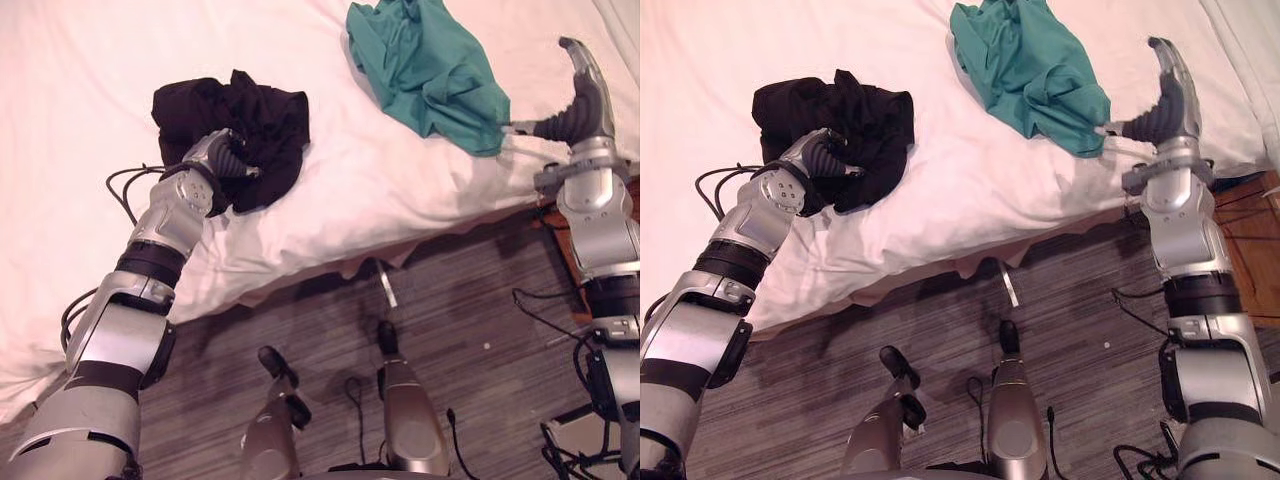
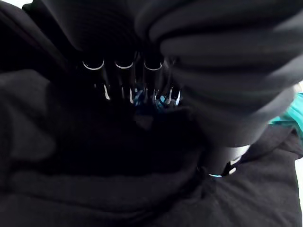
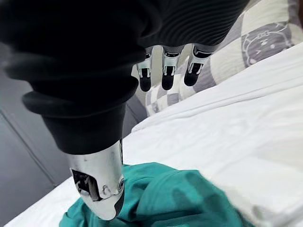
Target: Tidy the bed and pick cloth on bed and put in laundry
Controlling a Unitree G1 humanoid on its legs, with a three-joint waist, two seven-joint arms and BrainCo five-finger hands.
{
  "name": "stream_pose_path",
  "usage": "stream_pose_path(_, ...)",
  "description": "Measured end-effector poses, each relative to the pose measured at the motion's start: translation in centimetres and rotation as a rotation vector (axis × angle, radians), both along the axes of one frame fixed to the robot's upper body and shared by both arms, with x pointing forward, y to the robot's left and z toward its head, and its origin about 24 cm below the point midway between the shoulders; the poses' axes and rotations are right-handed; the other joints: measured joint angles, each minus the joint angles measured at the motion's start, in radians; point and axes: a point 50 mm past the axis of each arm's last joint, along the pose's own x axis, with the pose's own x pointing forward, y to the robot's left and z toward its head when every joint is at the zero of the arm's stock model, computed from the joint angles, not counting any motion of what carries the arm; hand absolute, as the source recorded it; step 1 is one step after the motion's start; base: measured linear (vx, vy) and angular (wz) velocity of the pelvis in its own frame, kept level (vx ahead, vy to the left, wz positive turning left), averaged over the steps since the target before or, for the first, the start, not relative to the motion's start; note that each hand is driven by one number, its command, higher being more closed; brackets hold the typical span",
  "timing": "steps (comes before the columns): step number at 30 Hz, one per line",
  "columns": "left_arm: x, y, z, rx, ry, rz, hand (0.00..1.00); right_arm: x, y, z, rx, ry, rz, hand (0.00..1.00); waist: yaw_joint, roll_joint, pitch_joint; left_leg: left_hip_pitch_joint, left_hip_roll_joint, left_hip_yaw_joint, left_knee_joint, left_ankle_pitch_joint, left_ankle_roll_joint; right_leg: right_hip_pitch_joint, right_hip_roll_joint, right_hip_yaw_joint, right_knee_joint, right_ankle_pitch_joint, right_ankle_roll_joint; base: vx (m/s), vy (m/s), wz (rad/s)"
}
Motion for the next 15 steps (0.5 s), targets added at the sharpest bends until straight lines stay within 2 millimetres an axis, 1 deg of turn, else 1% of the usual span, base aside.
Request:
stream_pose_path(1,0.0,-0.2,0.0,-0.037,-0.018,-0.015,1.0,0.3,0.2,0.4,0.004,-0.001,-0.001,0.0,0.004,0.002,0.001,-0.007,-0.001,-0.005,0.0,0.005,0.005,-0.006,-0.002,-0.005,0.006,-0.002,0.003,0.02,-0.023,0.19)
stream_pose_path(2,-0.1,-0.8,-0.2,-0.105,-0.039,-0.048,1.0,0.6,0.2,0.9,0.006,0.005,-0.016,0.0,0.014,0.01,0.005,-0.016,-0.002,-0.018,0.0,0.008,0.007,-0.007,-0.01,-0.022,0.008,-0.005,0.007,0.03,-0.018,0.29)
stream_pose_path(3,-0.3,-1.2,-0.6,-0.175,-0.061,-0.081,1.0,1.0,0.0,1.3,0.015,0.012,-0.032,0.0,0.022,0.013,0.007,-0.024,-0.004,-0.032,0.0,0.011,0.008,-0.01,-0.016,-0.037,0.017,-0.012,0.016,0.05,-0.034,0.46)
stream_pose_path(4,-1.0,-2.0,-1.7,-0.272,-0.084,-0.148,1.0,1.3,-0.1,2.0,0.032,0.015,-0.046,0.0,0.038,0.021,0.011,-0.037,-0.008,-0.049,0.0,0.015,0.012,-0.022,-0.023,-0.061,0.042,-0.02,0.019,0.05,-0.025,0.4)
stream_pose_path(5,-1.4,-2.4,-2.0,-0.306,-0.091,-0.178,1.0,1.4,-0.2,2.3,0.038,0.013,-0.052,0.0,0.045,0.022,0.012,-0.042,-0.011,-0.057,0.0,0.018,0.016,-0.025,-0.029,-0.072,0.048,-0.023,0.021,0.08,-0.031,0.62)
stream_pose_path(6,-2.5,-3.3,-2.9,-0.39,-0.101,-0.254,1.0,1.3,-0.5,3.1,0.056,0.004,-0.06,0.0,0.05,0.03,0.016,-0.062,-0.021,-0.085,0.001,0.023,0.022,-0.026,-0.044,-0.105,0.065,-0.04,0.026,0.07,-0.011,0.56)
stream_pose_path(7,-2.9,-3.6,-3.2,-0.418,-0.099,-0.284,1.0,1.2,-0.7,3.3,0.059,0.003,-0.066,0.0,0.053,0.033,0.017,-0.069,-0.025,-0.096,0.001,0.024,0.024,-0.027,-0.05,-0.117,0.072,-0.043,0.025,0.1,-0.013,0.67)
stream_pose_path(8,-3.9,-4.1,-3.9,-0.483,-0.081,-0.346,1.0,1.1,-1.2,3.7,0.061,0.011,-0.084,0.0,0.07,0.037,0.02,-0.078,-0.031,-0.112,0.002,0.025,0.024,-0.03,-0.06,-0.136,0.084,-0.05,0.025,0.11,-0.016,0.56)
stream_pose_path(9,-4.9,-4.7,-4.6,-0.546,-0.058,-0.41,1.0,1.0,-2.0,3.9,0.076,0.025,-0.11,1.0,0.085,0.04,0.021,-0.099,-0.037,-0.128,0.021,0.025,0.024,-0.032,-0.074,-0.153,0.096,-0.06,0.032,0.12,-0.033,0.75)
stream_pose_path(10,-6.4,-5.2,-5.4,-0.651,-0.016,-0.493,1.0,0.9,-3.1,4.0,0.097,0.062,-0.145,1.0,0.106,0.045,0.024,-0.128,-0.047,-0.149,0.046,0.025,0.024,-0.036,-0.094,-0.182,0.115,-0.074,0.03,0.09,-0.038,0.73)
stream_pose_path(11,-7.1,-5.5,-5.9,-0.7,0.008,-0.533,1.0,0.9,-3.7,4.1,0.114,0.084,-0.162,1.0,0.116,0.053,0.028,-0.138,-0.051,-0.154,0.054,0.025,0.024,-0.037,-0.102,-0.194,0.126,-0.081,0.029,0.08,-0.045,0.73)
stream_pose_path(12,-8.5,-5.9,-6.7,-0.777,0.057,-0.591,1.0,0.8,-4.9,4.1,0.142,0.126,-0.202,1.0,0.135,0.066,0.034,-0.158,-0.06,-0.173,0.068,0.024,0.025,-0.043,-0.116,-0.212,0.143,-0.092,0.033,0.08,-0.047,0.66)
stream_pose_path(13,-10.4,-6.0,-8.2,-0.873,0.128,-0.639,1.0,0.6,-6.5,3.9,0.175,0.191,-0.256,1.0,0.162,0.082,0.042,-0.182,-0.072,-0.192,0.082,0.024,0.025,-0.061,-0.137,-0.225,0.173,-0.111,0.033,0.08,-0.056,0.59)
stream_pose_path(14,-11.1,-6.0,-8.9,-0.907,0.154,-0.643,1.0,0.6,-7.1,3.7,0.188,0.214,-0.277,1.0,0.172,0.089,0.046,-0.189,-0.076,-0.198,0.085,0.024,0.025,-0.068,-0.143,-0.228,0.185,-0.118,0.033,0.08,-0.057,0.52)
stream_pose_path(15,-12.5,-6.0,-10.4,-0.963,0.217,-0.644,1.0,0.2,-8.3,3.7,0.205,0.233,-0.328,1.0,0.189,0.107,0.055,-0.199,-0.085,-0.205,0.091,0.024,0.025,-0.075,-0.157,-0.239,0.205,-0.128,0.032,0.07,-0.047,0.4)
